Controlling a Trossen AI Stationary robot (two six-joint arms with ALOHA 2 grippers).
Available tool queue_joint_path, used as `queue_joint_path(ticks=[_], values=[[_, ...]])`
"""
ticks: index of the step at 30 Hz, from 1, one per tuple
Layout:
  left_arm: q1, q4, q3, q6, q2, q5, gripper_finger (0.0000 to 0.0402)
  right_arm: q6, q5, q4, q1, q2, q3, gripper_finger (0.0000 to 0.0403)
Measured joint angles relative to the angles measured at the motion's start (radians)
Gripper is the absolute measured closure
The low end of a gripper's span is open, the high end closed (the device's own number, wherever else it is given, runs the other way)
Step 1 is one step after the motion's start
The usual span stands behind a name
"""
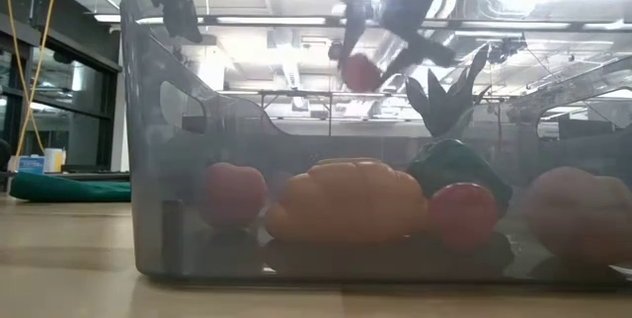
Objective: Pick and placing Produce into tupperware
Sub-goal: Put the red tomato into the black bin
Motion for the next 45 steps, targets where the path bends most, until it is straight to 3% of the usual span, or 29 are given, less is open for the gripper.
queue_joint_path(ticks=[14,23,38,45], values=[[0.000,-0.001,0.000,-0.078,0.000,-0.019,0.0220,-0.119,0.091,0.123,0.155,-0.126,0.000,0.0155],[0.000,-0.004,0.000,-0.260,0.000,0.010,0.0220,-0.206,0.053,0.227,0.272,-0.126,0.000,0.0155],[0.000,-0.010,0.000,-0.419,0.000,0.012,0.0220,-0.206,0.053,0.248,0.460,-0.088,0.000,0.0155],[-0.001,-0.011,0.000,-0.465,0.000,0.012,0.0220,-0.208,-0.002,0.302,0.499,-0.024,0.000,0.0155]])
